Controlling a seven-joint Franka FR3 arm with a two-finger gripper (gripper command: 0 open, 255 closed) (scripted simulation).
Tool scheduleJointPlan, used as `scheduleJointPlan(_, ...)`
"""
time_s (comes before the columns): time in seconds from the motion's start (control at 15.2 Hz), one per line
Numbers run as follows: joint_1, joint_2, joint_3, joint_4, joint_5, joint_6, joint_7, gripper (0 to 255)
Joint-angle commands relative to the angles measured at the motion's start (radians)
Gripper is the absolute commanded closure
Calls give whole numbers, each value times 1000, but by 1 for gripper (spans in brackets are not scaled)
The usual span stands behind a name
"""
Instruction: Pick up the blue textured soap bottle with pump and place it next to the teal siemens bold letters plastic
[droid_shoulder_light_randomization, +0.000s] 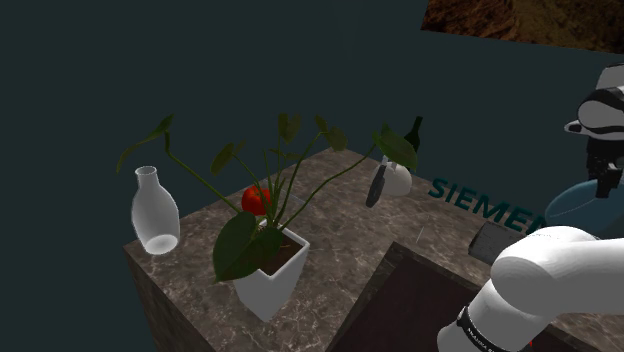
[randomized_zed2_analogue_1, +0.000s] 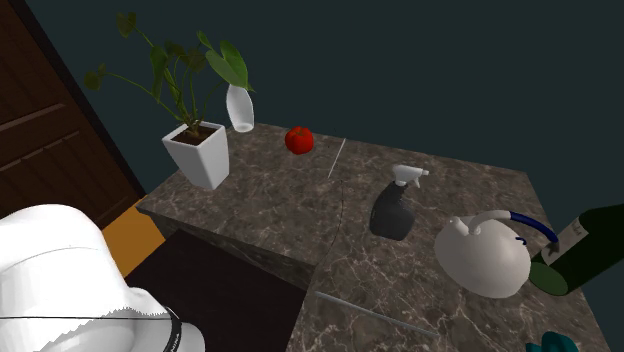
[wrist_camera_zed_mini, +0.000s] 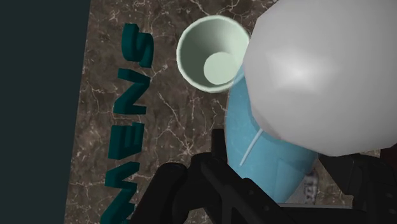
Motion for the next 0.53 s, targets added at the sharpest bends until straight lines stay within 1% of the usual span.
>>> scheduleJointPlan(0.0, -2, -3, -14, -21, -12, 19, 10, 255)
scheduleJointPlan(0.46, -2, -7, -72, -88, -57, 85, 49, 255)
